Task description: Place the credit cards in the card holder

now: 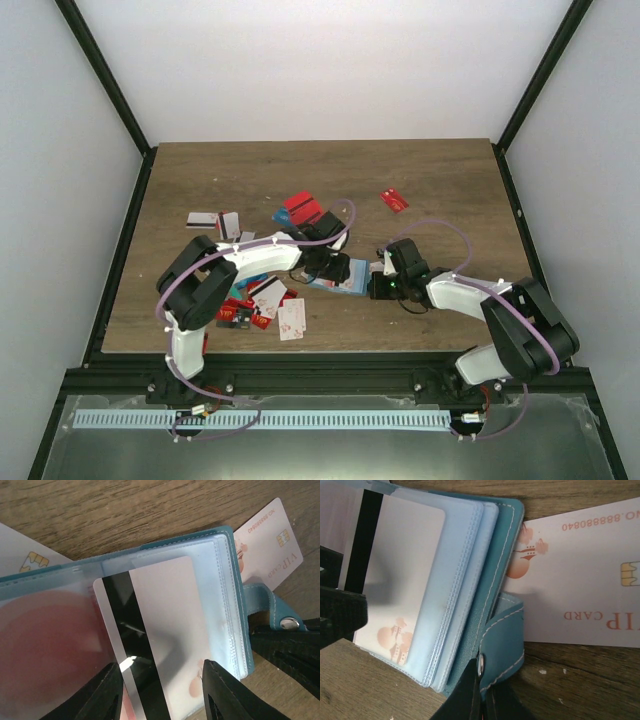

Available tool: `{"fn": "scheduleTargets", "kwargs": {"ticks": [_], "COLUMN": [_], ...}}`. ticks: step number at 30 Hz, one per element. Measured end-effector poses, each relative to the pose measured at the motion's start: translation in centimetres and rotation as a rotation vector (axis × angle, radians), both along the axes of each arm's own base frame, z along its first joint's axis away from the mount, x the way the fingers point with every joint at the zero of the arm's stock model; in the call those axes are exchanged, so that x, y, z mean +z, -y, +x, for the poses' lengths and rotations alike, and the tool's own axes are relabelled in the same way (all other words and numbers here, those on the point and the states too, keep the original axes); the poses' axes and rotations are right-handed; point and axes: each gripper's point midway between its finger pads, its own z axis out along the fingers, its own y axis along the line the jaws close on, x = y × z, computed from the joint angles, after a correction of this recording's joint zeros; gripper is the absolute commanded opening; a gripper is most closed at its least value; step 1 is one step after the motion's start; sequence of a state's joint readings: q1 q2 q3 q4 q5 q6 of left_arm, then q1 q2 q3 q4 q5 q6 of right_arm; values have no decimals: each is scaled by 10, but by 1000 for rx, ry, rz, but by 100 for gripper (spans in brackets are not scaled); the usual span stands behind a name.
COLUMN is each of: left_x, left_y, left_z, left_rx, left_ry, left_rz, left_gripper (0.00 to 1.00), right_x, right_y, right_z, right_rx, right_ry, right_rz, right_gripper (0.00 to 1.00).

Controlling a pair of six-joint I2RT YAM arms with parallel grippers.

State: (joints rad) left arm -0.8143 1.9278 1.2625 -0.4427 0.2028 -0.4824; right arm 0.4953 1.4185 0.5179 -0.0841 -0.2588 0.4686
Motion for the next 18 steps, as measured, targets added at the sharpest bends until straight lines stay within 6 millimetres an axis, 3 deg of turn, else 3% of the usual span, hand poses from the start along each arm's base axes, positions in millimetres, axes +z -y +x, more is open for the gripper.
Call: {"fn": "scheduleTargets", "kwargs": {"ticks": [7, 18], "left_x": [-13, -12], "left_y": [5, 21], "left_z": [0, -6], "left_rx": [-16, -46], "left_ry": [12, 21], "left_rz": [81, 114], "left_gripper": [46, 46], "right_x": [0, 1], "right_y": [-1, -1], "right_z": [0, 2], "right_rx": [5, 3], "right_ry": [1, 1], "right_rz": [1, -4], "right_gripper": [1, 1]}}
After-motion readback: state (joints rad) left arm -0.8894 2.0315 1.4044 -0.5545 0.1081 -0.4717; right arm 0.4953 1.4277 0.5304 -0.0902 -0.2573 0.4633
